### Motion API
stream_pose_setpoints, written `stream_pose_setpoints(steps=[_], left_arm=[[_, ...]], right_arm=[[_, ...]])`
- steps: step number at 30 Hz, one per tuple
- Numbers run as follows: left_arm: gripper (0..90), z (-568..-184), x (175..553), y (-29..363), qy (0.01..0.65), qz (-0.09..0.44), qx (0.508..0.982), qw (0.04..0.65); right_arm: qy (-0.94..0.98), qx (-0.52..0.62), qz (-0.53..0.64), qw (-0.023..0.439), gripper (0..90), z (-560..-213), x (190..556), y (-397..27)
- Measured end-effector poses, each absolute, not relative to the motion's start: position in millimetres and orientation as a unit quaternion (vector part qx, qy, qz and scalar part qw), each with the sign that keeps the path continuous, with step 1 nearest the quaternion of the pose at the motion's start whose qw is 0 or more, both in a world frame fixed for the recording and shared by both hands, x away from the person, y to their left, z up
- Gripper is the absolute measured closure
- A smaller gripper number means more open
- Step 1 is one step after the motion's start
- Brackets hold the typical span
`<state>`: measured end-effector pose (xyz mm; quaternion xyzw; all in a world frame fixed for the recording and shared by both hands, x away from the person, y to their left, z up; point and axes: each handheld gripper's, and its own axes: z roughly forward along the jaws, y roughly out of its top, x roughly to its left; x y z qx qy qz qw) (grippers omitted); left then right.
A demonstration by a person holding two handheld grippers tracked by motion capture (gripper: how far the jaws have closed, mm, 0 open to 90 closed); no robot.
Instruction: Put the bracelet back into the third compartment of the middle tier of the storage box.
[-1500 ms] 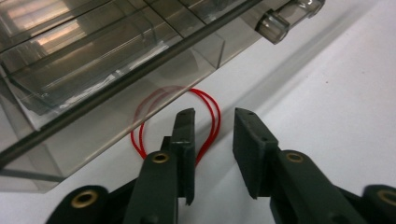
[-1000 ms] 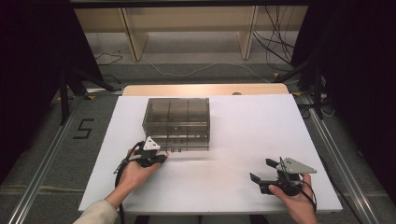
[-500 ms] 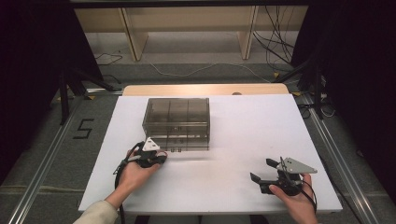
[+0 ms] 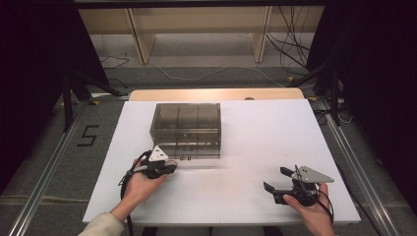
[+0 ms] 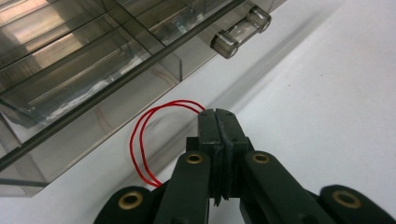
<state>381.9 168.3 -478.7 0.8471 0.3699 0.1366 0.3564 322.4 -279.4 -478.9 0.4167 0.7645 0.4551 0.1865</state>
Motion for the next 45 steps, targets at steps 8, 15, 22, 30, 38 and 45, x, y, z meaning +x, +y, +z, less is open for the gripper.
stream_pose_setpoints(steps=[8,15,22,30,38,45], left_arm=[[89.8,-474.5,377.4,166.7,0.368,0.135,0.845,0.365],[89.8,-470.4,373.6,164.4,0.362,0.134,0.845,0.371],[89.9,-466.3,369.9,161.1,0.356,0.129,0.844,0.379],[89.9,-463.1,368.2,159.2,0.352,0.128,0.843,0.386],[89.9,-461.7,368.0,158.6,0.351,0.126,0.841,0.392],[89.9,-459.5,367.2,157.9,0.349,0.124,0.839,0.398]], right_arm=[[0.765,0.417,0.453,0.188,16.5,-478.6,322.2,-279.6],[0.765,0.417,0.454,0.188,16.5,-478.6,322.3,-279.5],[0.765,0.417,0.453,0.189,16.5,-478.6,322.4,-279.5],[0.765,0.418,0.453,0.189,16.5,-478.5,322.4,-279.4],[0.765,0.417,0.454,0.188,16.5,-478.6,322.5,-279.3],[0.765,0.417,0.453,0.188,16.4,-478.6,322.6,-279.3]])
